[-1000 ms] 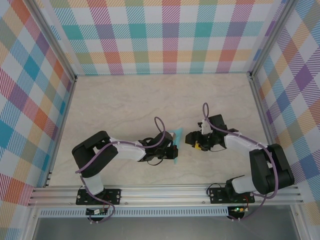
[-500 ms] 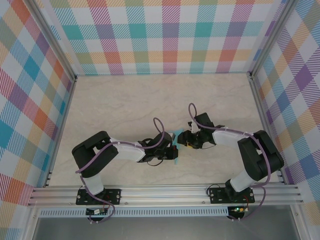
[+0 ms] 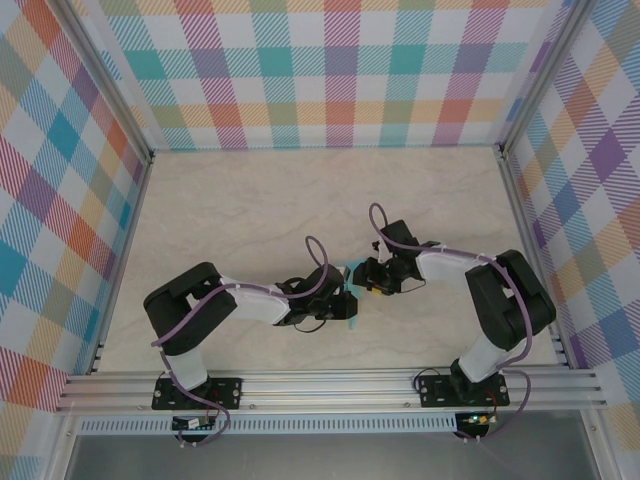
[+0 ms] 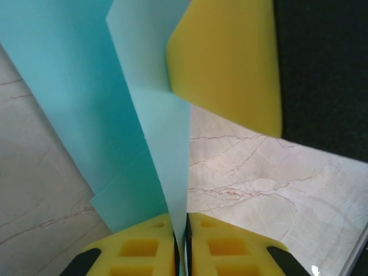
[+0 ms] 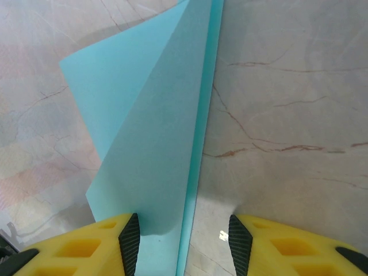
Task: Fold a paper plane with a square sheet of paper (fold left side to right side)
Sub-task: Fold the wing for the fifth time at the center of the table.
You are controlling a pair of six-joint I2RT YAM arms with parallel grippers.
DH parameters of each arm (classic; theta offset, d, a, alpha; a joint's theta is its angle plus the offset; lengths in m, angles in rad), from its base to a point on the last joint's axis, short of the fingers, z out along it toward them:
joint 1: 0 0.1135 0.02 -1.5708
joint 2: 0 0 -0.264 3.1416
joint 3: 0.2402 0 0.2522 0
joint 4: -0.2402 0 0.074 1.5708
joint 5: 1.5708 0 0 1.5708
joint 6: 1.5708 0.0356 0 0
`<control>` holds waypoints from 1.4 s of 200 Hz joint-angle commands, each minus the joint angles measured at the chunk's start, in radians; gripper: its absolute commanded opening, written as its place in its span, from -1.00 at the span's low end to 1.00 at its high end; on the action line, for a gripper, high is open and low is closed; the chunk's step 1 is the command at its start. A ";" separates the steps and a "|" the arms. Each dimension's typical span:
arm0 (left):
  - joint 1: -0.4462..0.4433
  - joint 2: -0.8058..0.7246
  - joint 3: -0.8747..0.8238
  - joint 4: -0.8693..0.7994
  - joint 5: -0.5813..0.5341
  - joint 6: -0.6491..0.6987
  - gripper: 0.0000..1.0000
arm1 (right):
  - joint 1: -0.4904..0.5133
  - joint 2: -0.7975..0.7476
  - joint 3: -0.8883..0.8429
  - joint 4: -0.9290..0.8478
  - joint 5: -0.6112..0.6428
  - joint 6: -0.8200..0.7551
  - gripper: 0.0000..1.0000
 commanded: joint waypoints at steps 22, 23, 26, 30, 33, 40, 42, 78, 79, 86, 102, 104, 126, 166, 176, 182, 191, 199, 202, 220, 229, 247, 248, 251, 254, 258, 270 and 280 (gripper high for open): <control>0.012 -0.040 -0.027 -0.005 0.000 -0.006 -0.64 | 0.027 0.078 0.030 -0.019 0.035 0.007 -0.05; 0.012 -0.041 -0.027 -0.006 0.000 -0.005 -0.64 | 0.027 0.080 0.031 -0.018 0.035 0.007 -0.05; 0.012 -0.042 -0.028 -0.005 0.000 -0.006 -0.63 | 0.027 0.082 0.030 -0.018 0.035 0.008 -0.05; 0.012 -0.046 -0.029 -0.004 0.000 -0.006 -0.62 | 0.028 0.084 0.033 -0.019 0.035 0.007 -0.05; 0.012 -0.048 -0.028 -0.004 0.001 -0.005 -0.61 | 0.029 0.086 0.032 -0.019 0.035 0.008 -0.05; 0.012 -0.054 -0.030 -0.004 0.002 -0.005 -0.59 | 0.029 0.087 0.032 -0.020 0.037 0.007 -0.05; 0.012 -0.057 -0.029 -0.005 0.002 -0.005 -0.58 | 0.029 0.088 0.032 -0.021 0.037 0.007 -0.05; 0.016 -0.098 -0.034 -0.004 0.008 -0.006 -0.43 | 0.031 0.097 0.034 -0.025 0.040 0.006 -0.05; 0.017 -0.099 -0.034 -0.004 0.009 -0.005 -0.43 | 0.031 0.097 0.034 -0.025 0.040 0.006 -0.05; 0.018 -0.107 -0.035 -0.004 0.011 -0.005 -0.39 | 0.032 0.098 0.035 -0.027 0.041 0.005 -0.05; 0.024 -0.128 -0.036 -0.011 0.012 -0.005 -0.31 | 0.032 0.099 0.035 -0.029 0.043 0.004 -0.05; 0.024 -0.130 -0.039 -0.013 0.013 -0.005 -0.30 | 0.032 0.098 0.035 -0.029 0.043 0.005 -0.05; 0.047 -0.189 -0.060 -0.035 0.008 -0.005 -0.19 | 0.032 0.098 0.034 -0.030 0.043 0.004 -0.05; 0.146 -0.266 -0.101 -0.073 0.059 -0.032 -0.11 | 0.033 0.092 0.034 -0.027 0.040 0.000 -0.05; 0.171 -0.257 -0.102 -0.051 0.090 -0.042 -0.13 | 0.035 0.093 0.033 -0.025 0.040 0.000 -0.05; 0.184 -0.246 -0.097 -0.042 0.106 -0.049 -0.15 | 0.035 0.094 0.033 -0.028 0.040 0.001 -0.04; 0.197 -0.229 -0.085 -0.022 0.127 -0.052 -0.18 | 0.035 0.094 0.033 -0.028 0.041 0.001 -0.05; 0.206 -0.212 -0.072 -0.012 0.142 -0.055 -0.21 | 0.035 0.094 0.033 -0.027 0.041 0.000 -0.05; 0.209 -0.206 -0.066 -0.009 0.143 -0.055 -0.21 | 0.036 0.094 0.033 -0.028 0.042 0.001 -0.05; 0.220 -0.165 -0.035 0.007 0.163 -0.058 -0.24 | 0.037 0.095 0.034 -0.030 0.043 0.001 -0.05; 0.225 -0.144 -0.023 0.018 0.175 -0.061 -0.25 | 0.037 0.095 0.036 -0.031 0.043 -0.001 -0.05; 0.235 -0.100 0.001 0.038 0.197 -0.078 -0.28 | 0.038 0.096 0.036 -0.033 0.043 -0.003 -0.04; 0.236 -0.099 0.002 0.039 0.198 -0.079 -0.28 | 0.038 0.096 0.036 -0.033 0.043 -0.003 -0.04; 0.237 -0.094 0.003 0.046 0.202 -0.082 -0.29 | 0.038 0.095 0.036 -0.033 0.043 -0.003 -0.04; 0.239 -0.084 0.007 0.052 0.207 -0.087 -0.29 | 0.038 0.097 0.036 -0.033 0.043 -0.003 -0.04; 0.239 -0.076 0.008 0.062 0.211 -0.092 -0.30 | 0.038 0.097 0.036 -0.035 0.043 -0.002 -0.04; 0.243 -0.048 0.017 0.089 0.228 -0.104 -0.34 | 0.039 0.095 0.035 -0.035 0.044 -0.005 -0.04; 0.244 -0.029 0.026 0.096 0.235 -0.110 -0.35 | 0.039 0.094 0.035 -0.037 0.044 -0.005 -0.04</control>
